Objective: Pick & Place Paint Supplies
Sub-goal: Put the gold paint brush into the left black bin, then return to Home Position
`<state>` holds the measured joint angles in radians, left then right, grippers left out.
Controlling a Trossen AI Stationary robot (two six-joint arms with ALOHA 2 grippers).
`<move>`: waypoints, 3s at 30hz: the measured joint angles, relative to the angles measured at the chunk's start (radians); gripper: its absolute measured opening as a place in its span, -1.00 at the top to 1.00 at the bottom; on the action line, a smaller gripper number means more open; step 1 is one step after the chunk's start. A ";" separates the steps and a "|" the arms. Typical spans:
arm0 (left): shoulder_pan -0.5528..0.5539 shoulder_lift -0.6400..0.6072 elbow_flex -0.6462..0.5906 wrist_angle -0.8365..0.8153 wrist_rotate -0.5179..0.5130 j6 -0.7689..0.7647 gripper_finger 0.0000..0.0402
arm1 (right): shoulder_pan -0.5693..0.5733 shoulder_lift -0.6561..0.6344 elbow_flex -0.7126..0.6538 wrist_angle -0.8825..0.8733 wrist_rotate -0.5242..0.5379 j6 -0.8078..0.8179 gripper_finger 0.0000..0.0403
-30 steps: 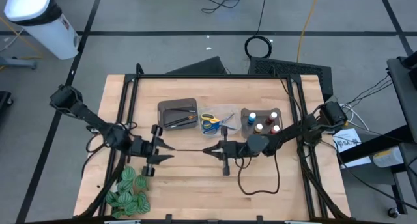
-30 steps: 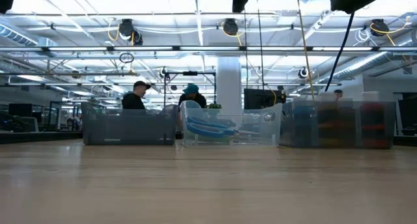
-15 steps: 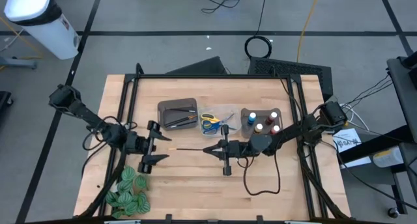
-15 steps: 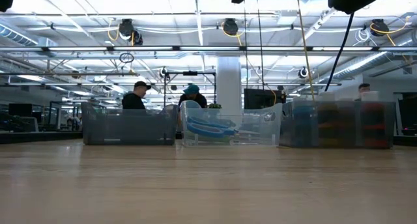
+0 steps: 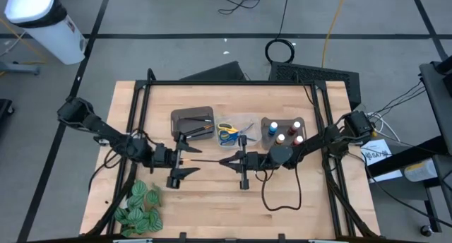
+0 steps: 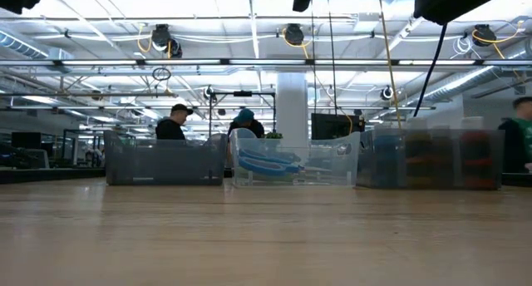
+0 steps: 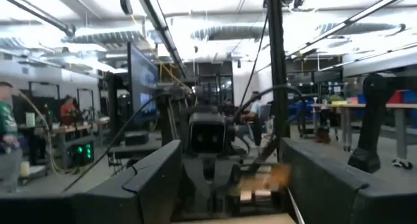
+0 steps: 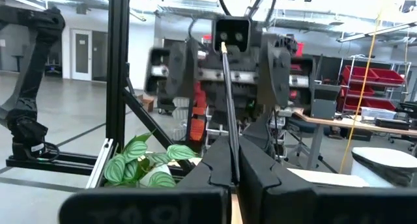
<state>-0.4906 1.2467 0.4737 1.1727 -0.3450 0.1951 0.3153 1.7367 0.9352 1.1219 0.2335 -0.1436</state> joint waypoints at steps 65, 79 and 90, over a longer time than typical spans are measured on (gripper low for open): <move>0.323 -0.213 -0.406 -0.338 -0.414 -0.458 0.05 | -0.019 0.002 0.000 -0.083 0.000 0.027 0.81; 0.224 -0.307 -0.405 -0.204 -0.345 -0.323 -0.31 | -0.016 -0.008 0.000 -0.151 0.001 0.027 0.83; 0.060 -0.709 -0.404 -0.363 -0.035 -0.417 -0.30 | 0.003 -0.373 -0.001 -0.803 0.027 0.199 0.90</move>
<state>-0.4311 0.5376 0.0697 0.8101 -0.3803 -0.2218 0.3179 1.3634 0.9340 0.3187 0.2601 0.0552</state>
